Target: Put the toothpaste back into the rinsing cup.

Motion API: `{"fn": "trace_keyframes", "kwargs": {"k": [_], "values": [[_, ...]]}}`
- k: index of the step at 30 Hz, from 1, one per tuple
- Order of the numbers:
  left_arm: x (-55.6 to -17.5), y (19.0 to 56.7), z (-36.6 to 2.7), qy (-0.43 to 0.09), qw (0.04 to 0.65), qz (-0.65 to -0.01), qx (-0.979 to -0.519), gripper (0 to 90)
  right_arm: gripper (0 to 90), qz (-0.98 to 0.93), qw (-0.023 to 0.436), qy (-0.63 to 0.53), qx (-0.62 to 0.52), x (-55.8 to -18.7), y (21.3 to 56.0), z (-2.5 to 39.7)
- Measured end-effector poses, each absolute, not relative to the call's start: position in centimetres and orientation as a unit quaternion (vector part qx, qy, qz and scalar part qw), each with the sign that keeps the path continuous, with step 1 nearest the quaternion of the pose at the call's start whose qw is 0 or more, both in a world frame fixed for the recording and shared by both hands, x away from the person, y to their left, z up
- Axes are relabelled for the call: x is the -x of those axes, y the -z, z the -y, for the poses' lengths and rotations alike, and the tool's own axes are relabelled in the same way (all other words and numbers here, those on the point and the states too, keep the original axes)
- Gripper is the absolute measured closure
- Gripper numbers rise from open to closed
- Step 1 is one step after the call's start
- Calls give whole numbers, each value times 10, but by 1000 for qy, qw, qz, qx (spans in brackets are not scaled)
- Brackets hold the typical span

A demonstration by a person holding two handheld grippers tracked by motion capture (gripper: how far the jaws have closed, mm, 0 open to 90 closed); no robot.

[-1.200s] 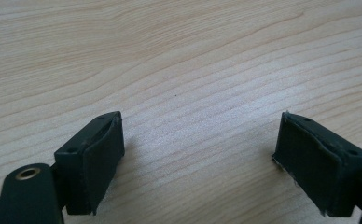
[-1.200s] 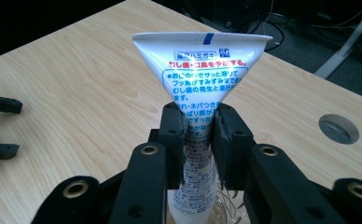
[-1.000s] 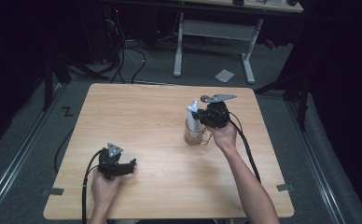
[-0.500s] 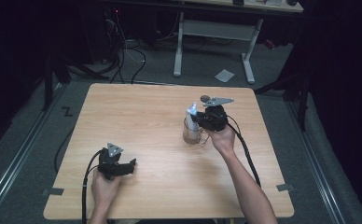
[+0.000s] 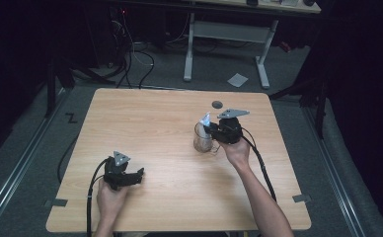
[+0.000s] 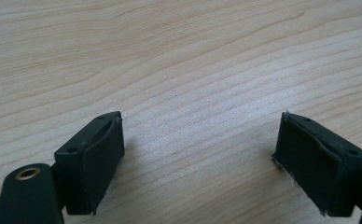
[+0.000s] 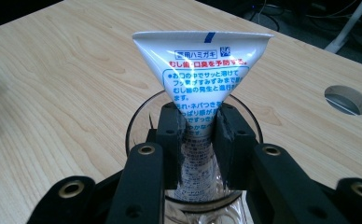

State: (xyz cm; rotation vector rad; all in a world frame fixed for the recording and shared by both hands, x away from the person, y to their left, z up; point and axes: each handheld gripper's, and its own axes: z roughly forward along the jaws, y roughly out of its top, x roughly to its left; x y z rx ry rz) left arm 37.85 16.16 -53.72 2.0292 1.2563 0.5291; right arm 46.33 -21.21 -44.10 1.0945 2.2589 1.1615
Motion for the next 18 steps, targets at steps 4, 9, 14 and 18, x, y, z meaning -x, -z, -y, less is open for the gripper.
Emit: {"fn": "trace_keyframes", "kwargs": {"k": [4,9,14,18], "values": [[-378,537,-162,-203,342,-483,-780,157,723,-805,186,-408,-388,-460,441,215],[-378,537,-162,-203,342,-483,-780,157,693,-809,193,-395,-390,-458,444,218],[-378,537,-162,-203,341,-483,-781,157,654,-805,195,-399,-393,-454,445,221],[-378,537,-162,-203,341,-482,-781,158,575,-804,197,-403,-389,-453,444,221]]}}
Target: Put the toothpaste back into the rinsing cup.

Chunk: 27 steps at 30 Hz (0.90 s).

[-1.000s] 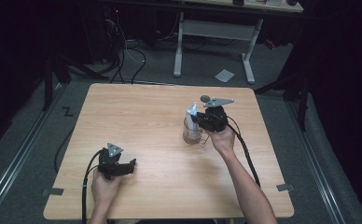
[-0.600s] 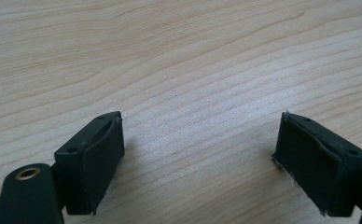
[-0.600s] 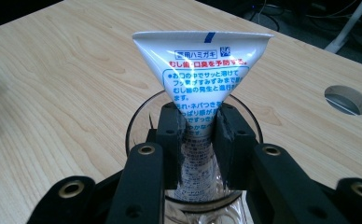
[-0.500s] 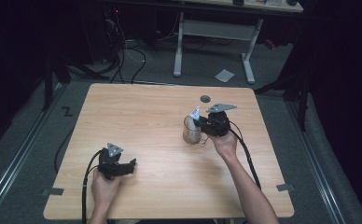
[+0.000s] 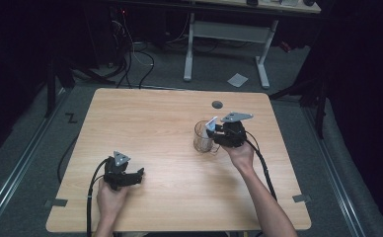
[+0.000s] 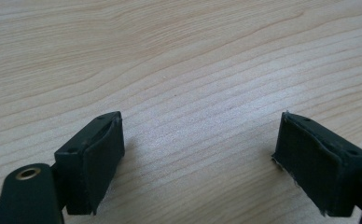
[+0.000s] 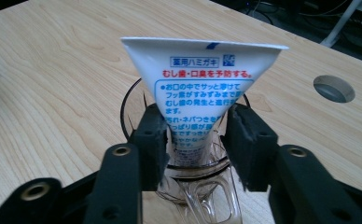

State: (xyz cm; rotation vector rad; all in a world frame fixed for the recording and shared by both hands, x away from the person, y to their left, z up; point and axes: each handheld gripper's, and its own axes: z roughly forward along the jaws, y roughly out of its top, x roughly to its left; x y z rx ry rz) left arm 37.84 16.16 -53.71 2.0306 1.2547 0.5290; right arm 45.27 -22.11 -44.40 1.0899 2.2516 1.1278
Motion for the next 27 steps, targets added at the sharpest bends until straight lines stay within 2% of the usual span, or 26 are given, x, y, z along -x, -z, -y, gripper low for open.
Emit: {"fn": "trace_keyframes", "kwargs": {"k": [10,27], "values": [[-378,537,-162,-203,341,-482,-781,158,392,-795,202,-407,-401,-450,444,224],[-378,537,-162,-203,341,-482,-781,158,380,-773,199,-450,-401,-439,425,244]]}}
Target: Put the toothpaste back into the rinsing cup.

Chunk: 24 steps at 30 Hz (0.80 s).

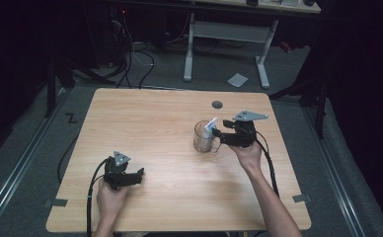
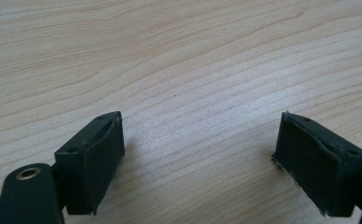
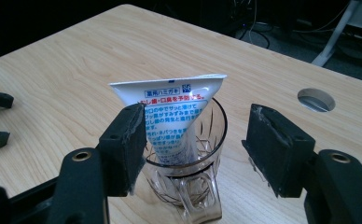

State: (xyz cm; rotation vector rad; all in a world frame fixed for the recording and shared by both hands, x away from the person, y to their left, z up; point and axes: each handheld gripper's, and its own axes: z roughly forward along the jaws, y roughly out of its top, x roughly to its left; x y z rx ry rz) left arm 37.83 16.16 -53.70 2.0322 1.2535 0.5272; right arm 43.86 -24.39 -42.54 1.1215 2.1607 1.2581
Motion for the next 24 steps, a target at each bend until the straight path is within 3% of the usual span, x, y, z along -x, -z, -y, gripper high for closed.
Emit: {"fn": "trace_keyframes", "kwargs": {"k": [20,24], "values": [[-378,537,-161,-203,342,-482,-781,158,401,-744,207,-460,-438,-423,416,279],[-378,537,-161,-203,342,-482,-781,158,400,-736,187,-476,-443,-418,415,287]]}}
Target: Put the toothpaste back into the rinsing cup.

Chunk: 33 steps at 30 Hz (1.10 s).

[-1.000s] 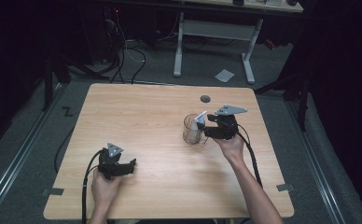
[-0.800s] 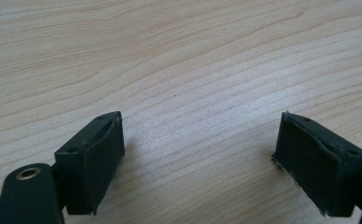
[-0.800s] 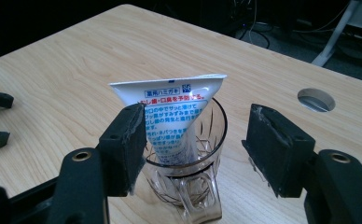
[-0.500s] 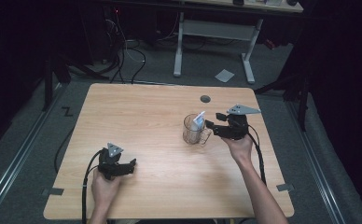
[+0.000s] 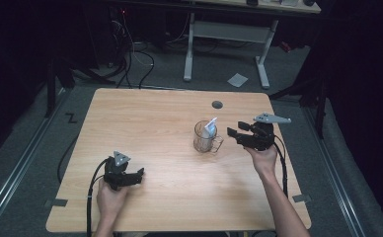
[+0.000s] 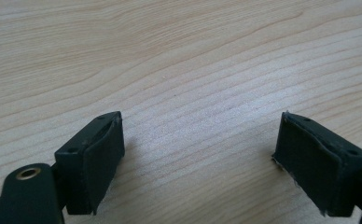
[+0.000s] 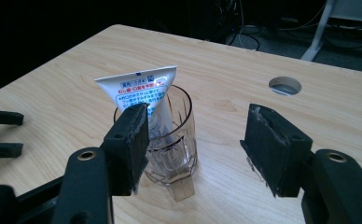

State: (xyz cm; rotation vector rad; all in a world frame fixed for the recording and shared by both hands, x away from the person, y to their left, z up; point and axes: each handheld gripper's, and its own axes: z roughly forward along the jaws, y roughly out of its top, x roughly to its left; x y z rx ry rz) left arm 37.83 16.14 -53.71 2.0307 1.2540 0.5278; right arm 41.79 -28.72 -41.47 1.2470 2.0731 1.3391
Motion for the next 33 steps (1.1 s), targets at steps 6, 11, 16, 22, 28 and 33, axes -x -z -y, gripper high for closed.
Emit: {"fn": "trace_keyframes", "kwargs": {"k": [6,11,16,22,28,33], "values": [[-378,537,-161,-203,342,-482,-781,158,401,-731,186,-482,-446,-408,413,296],[-378,537,-161,-203,342,-482,-781,158,402,-726,187,-486,-450,-404,412,302],[-378,537,-161,-203,341,-482,-781,159,401,-725,188,-488,-448,-401,411,306],[-378,537,-161,-203,341,-482,-781,159,400,-724,190,-489,-448,-396,412,311],[-378,537,-161,-203,341,-482,-781,159,400,-719,194,-487,-457,-390,416,320],[-378,537,-161,-203,341,-482,-781,159,400,-713,200,-482,-468,-384,421,330]]}}
